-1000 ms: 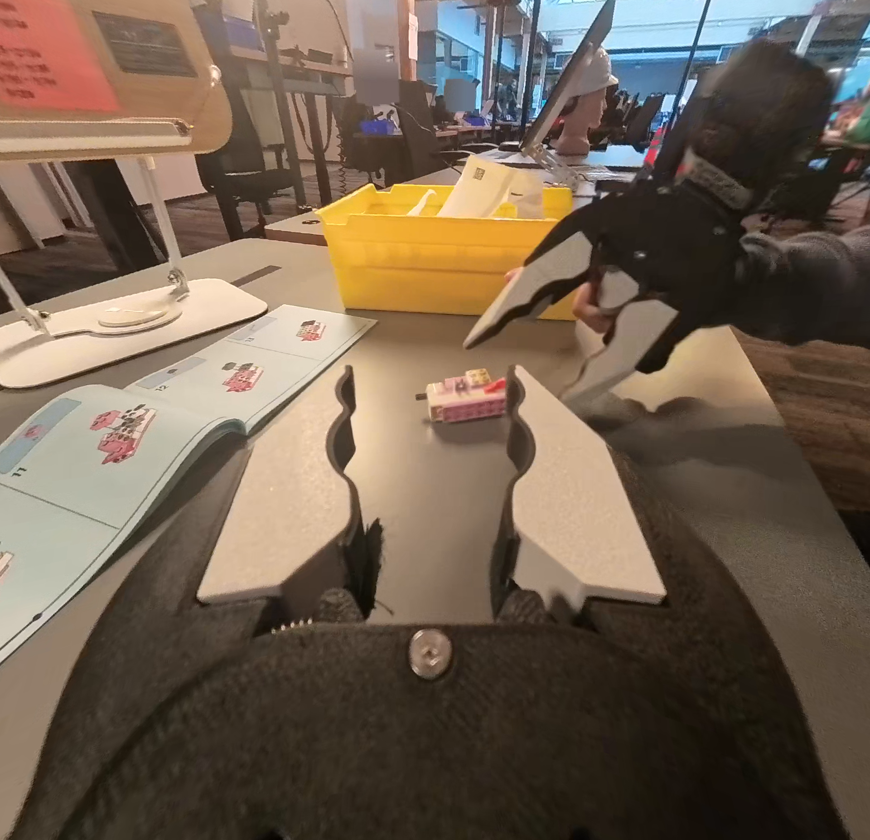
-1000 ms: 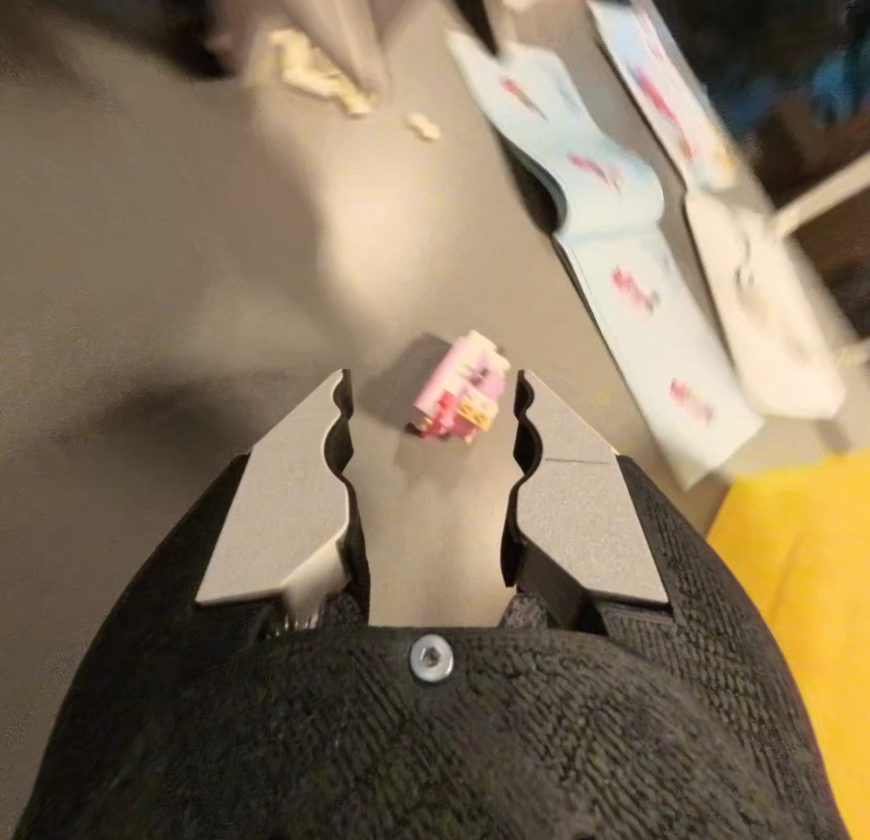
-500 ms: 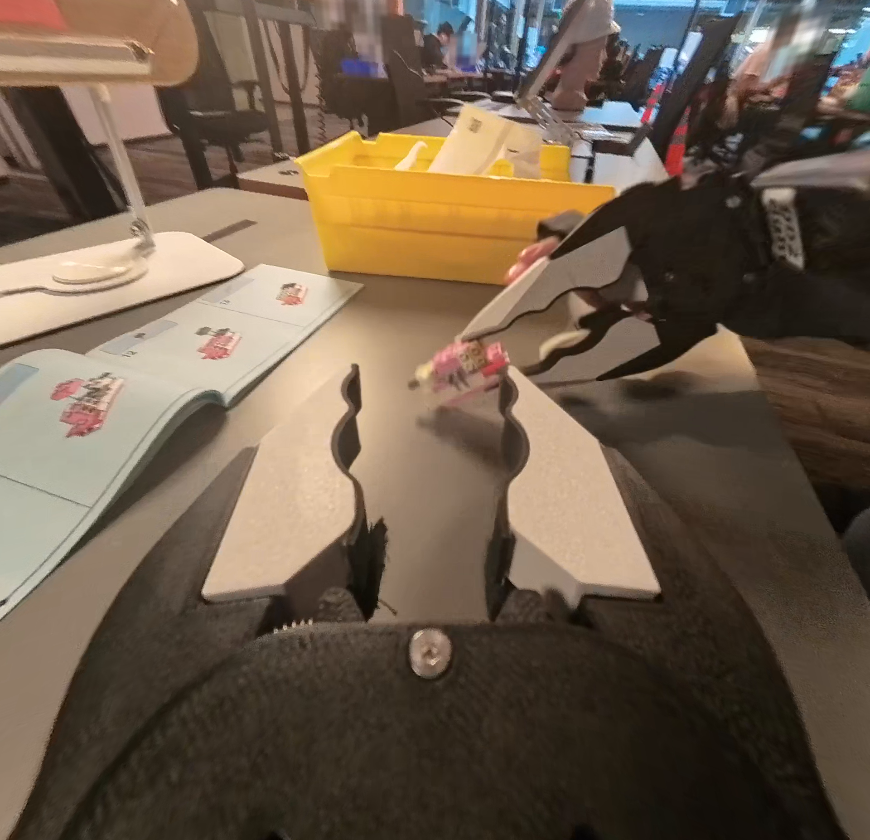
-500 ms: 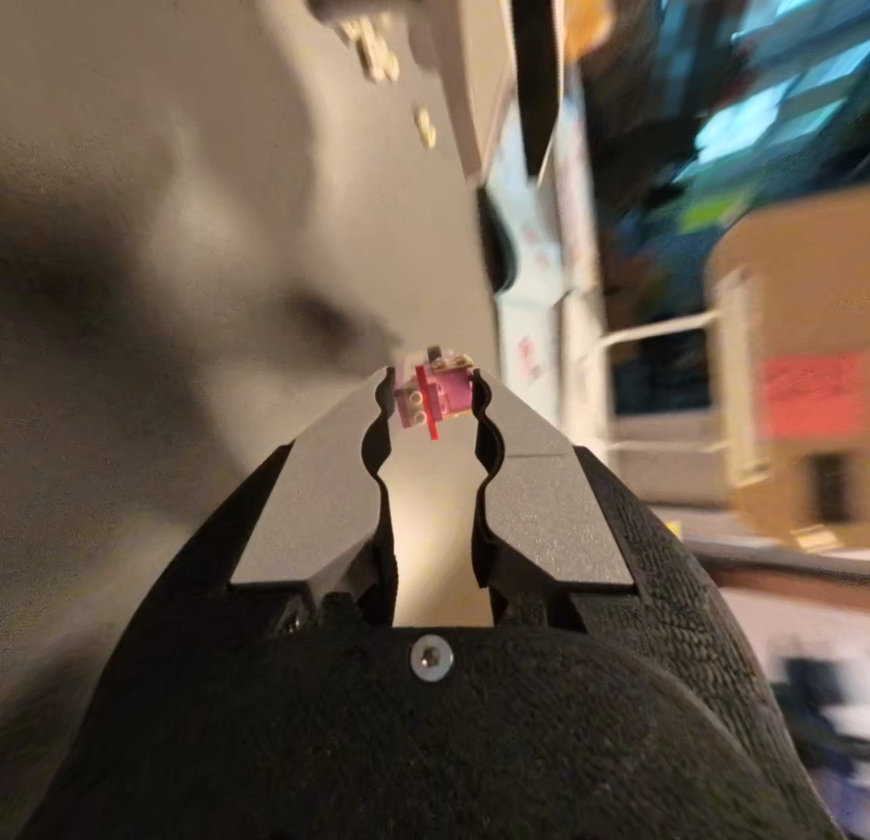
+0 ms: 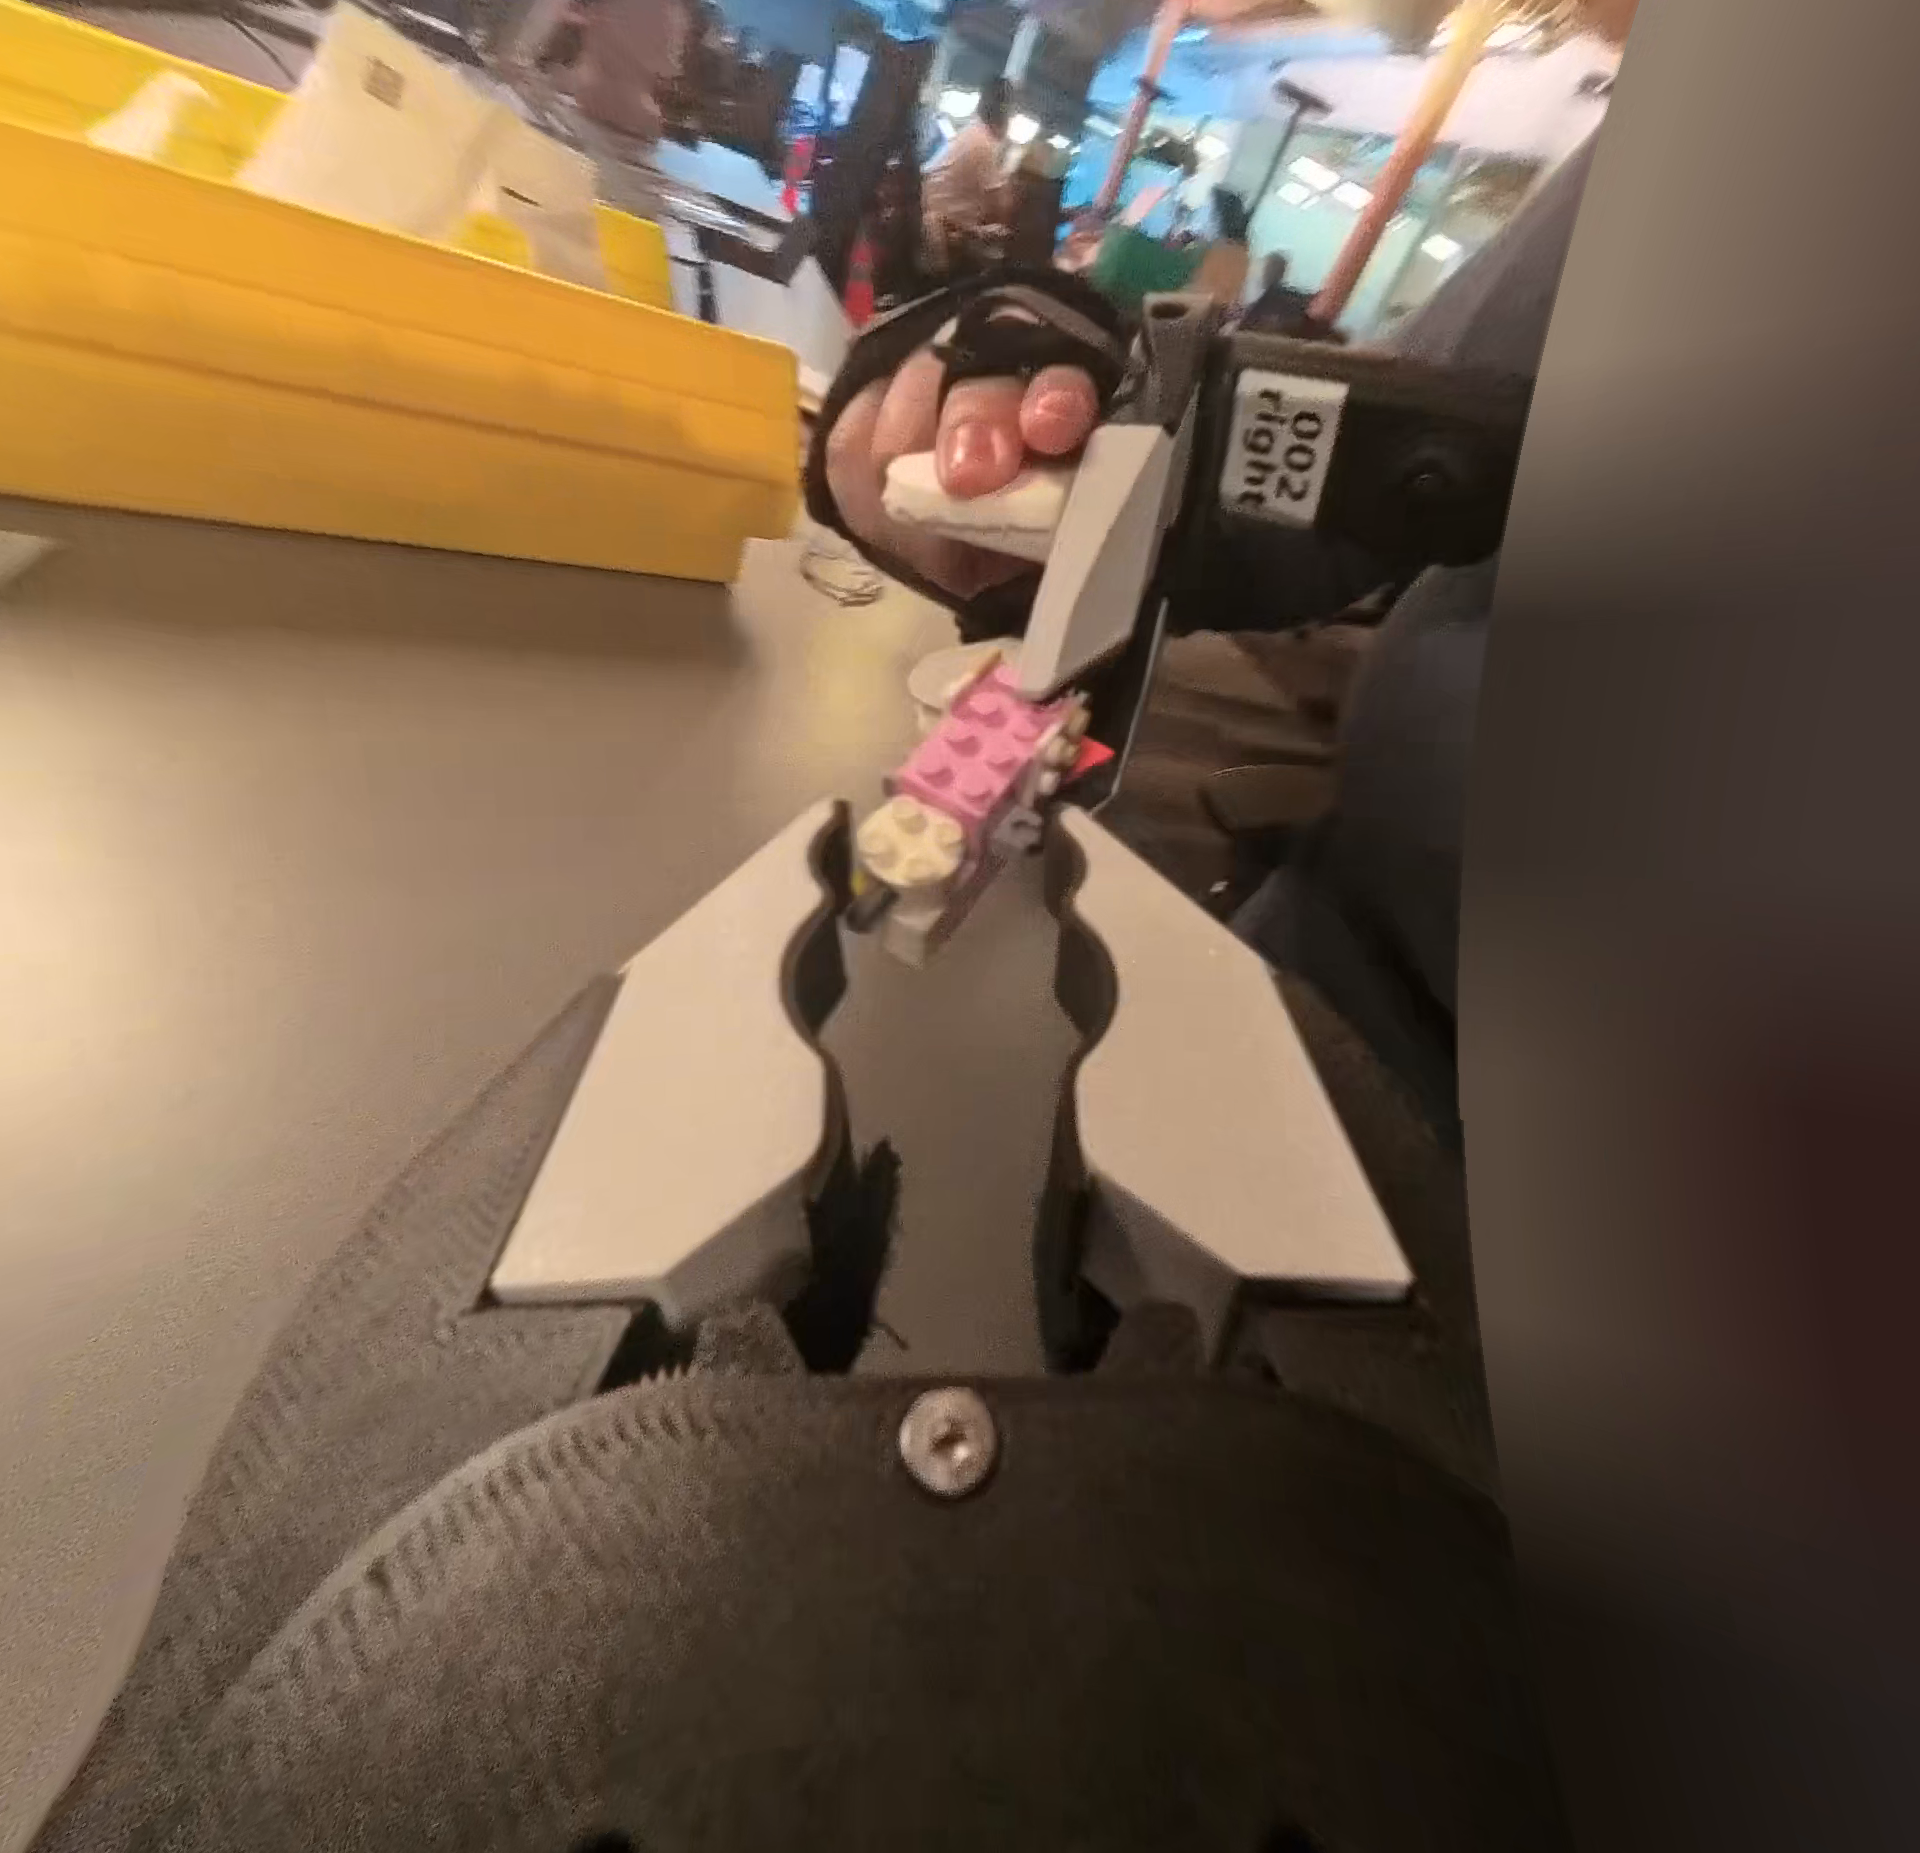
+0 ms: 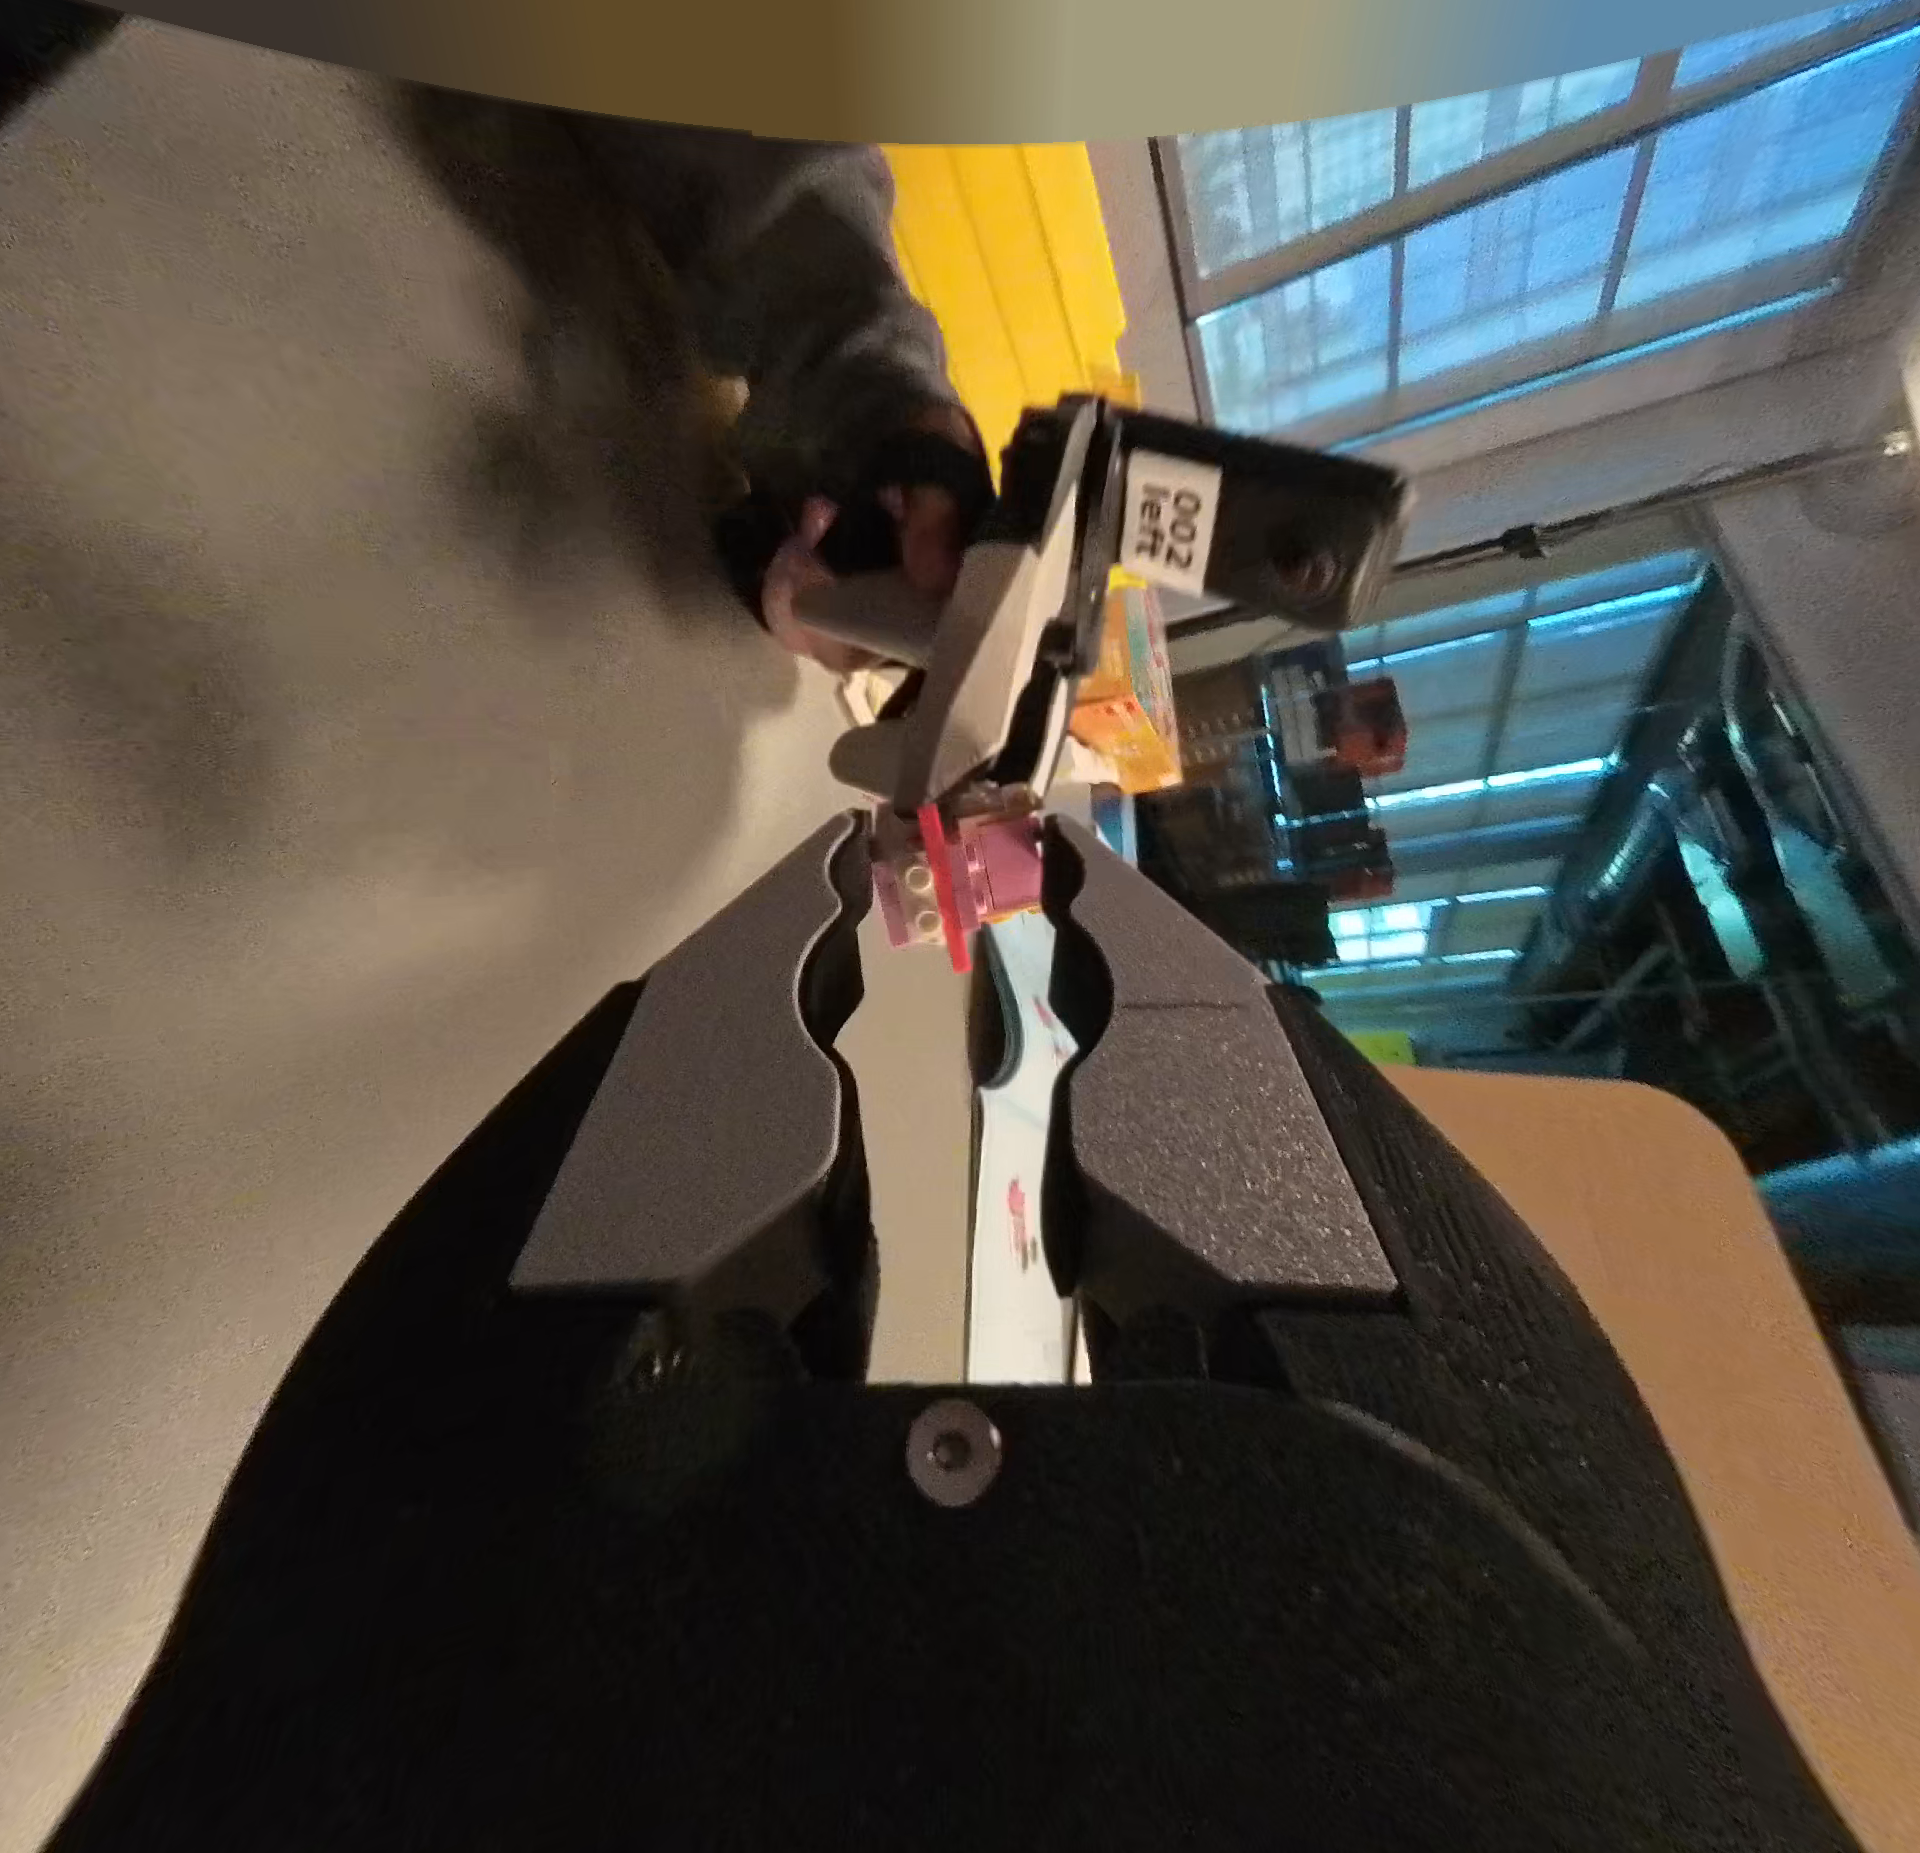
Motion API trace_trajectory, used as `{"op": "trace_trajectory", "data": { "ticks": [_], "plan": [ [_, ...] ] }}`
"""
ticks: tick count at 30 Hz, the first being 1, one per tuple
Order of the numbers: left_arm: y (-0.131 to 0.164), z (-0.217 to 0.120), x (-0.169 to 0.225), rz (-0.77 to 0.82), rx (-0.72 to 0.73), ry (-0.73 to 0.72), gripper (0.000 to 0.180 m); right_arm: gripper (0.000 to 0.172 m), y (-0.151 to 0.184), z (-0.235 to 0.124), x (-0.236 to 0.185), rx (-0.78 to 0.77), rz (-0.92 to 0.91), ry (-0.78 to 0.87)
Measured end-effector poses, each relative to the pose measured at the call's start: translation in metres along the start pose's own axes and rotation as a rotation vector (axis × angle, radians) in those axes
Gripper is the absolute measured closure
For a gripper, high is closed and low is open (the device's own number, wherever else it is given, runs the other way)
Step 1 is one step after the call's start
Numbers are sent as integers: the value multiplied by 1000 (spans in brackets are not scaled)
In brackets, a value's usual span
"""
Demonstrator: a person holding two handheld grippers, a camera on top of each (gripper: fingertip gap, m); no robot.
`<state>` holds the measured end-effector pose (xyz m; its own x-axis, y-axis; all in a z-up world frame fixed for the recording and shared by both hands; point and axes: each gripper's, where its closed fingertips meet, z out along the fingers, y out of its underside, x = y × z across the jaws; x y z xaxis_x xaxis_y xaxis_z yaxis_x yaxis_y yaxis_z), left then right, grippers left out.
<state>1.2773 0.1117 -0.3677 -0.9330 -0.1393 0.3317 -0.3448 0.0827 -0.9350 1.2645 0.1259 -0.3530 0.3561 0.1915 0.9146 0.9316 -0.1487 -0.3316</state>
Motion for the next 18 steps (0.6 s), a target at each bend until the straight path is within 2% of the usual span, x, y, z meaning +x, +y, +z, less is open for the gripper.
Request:
{"op": "trace_trajectory", "data": {
  "ticks": [1,3,6,8,10,15,18],
  "plan": [
    [0,-1,3,-28,5,39,146,141,-1,0,0,7,12,-6],
    [2,-3,0,-50,-8,30,147,136,6,1,-3,-10,58,-35],
    [14,-7,-25,-26,-96,-150,148,115,36,-3,-2,-50,313,-33],
    [26,-10,-41,16,-192,-278,148,113,62,-11,12,-42,542,72],
    [39,-12,-51,56,-295,-364,148,113,85,-17,23,-48,688,171],
    [65,-10,-63,121,-488,-462,149,117,117,-18,39,-97,795,370],
    [66,-10,-65,198,-516,-510,154,122,137,-25,55,-156,769,556]
  ]
}}
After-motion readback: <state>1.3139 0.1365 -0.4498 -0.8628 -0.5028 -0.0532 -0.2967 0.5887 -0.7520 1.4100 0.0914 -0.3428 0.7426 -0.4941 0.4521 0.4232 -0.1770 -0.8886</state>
